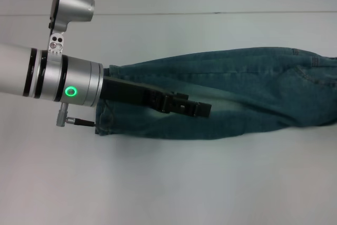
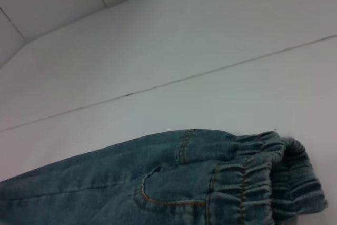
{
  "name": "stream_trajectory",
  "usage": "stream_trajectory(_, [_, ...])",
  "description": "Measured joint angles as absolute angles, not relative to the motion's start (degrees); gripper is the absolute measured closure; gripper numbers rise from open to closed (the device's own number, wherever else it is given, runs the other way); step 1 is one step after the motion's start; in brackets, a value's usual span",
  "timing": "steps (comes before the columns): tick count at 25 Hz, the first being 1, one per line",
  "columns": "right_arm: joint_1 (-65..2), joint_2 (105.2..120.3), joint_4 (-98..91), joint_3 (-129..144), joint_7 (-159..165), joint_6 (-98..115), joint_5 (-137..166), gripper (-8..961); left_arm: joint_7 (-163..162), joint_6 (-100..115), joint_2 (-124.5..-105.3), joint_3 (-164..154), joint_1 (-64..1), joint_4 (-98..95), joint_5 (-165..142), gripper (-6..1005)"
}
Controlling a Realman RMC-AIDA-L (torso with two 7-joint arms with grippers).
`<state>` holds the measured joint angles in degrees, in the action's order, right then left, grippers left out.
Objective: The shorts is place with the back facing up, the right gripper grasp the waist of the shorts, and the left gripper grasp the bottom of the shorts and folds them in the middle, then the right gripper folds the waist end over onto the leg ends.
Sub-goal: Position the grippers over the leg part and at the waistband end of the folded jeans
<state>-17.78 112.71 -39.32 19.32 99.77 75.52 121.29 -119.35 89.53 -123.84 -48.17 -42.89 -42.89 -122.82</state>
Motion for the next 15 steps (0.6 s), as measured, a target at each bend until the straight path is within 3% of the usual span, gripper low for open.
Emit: stream_trajectory(15, [-18.9, 112.67, -38.9, 21.4, 99.8, 74.6, 121.3, 54, -119.3, 88.7, -123.84, -48.2, -43.0, -42.9, -122.8, 91])
